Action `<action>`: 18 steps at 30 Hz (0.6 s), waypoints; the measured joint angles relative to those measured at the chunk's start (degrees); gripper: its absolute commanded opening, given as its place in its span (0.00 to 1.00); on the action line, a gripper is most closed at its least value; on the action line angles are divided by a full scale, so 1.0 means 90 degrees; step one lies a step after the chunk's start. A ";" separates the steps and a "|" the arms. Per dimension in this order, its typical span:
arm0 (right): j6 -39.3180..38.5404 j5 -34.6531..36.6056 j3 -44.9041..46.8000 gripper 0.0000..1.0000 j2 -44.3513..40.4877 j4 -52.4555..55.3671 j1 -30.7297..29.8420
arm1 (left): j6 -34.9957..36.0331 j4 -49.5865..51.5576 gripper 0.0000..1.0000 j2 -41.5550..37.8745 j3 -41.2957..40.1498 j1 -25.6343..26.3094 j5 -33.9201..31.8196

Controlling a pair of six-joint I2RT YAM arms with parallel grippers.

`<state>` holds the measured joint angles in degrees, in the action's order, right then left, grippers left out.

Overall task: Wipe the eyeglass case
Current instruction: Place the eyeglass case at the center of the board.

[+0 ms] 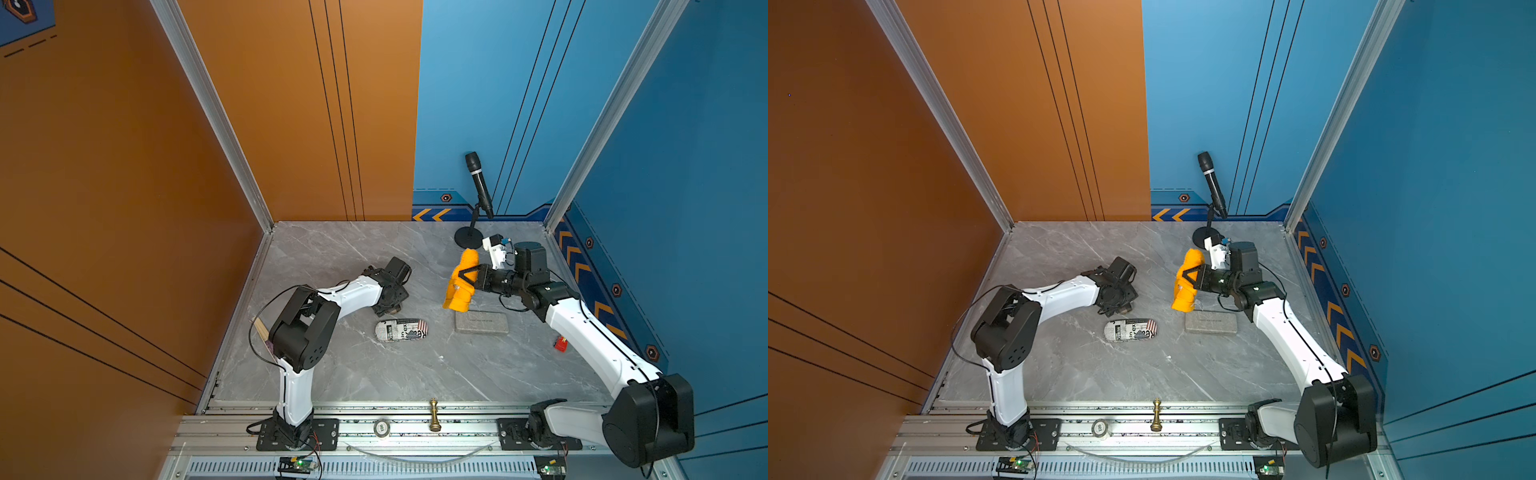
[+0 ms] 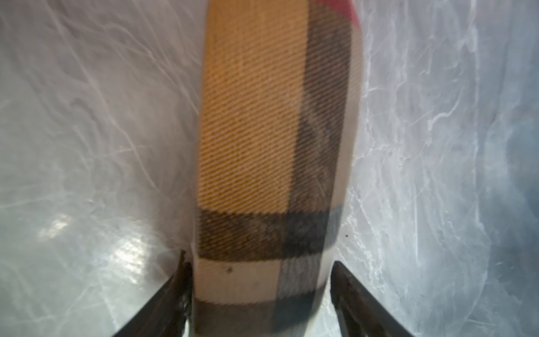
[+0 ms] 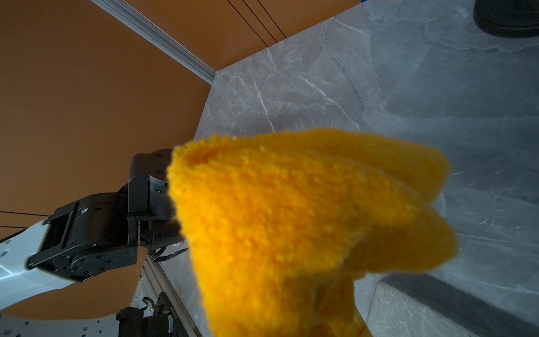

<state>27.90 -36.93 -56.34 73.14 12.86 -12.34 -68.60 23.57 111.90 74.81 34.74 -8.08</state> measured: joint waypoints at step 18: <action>-0.0002 -0.0063 0.0078 0.00 0.0005 0.0002 0.0002 | 0.0204 -0.0206 0.79 0.0668 0.1025 0.0146 0.0959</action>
<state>27.88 -37.50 -55.64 73.19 12.88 -12.32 -66.76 21.71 117.91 84.03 36.05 0.56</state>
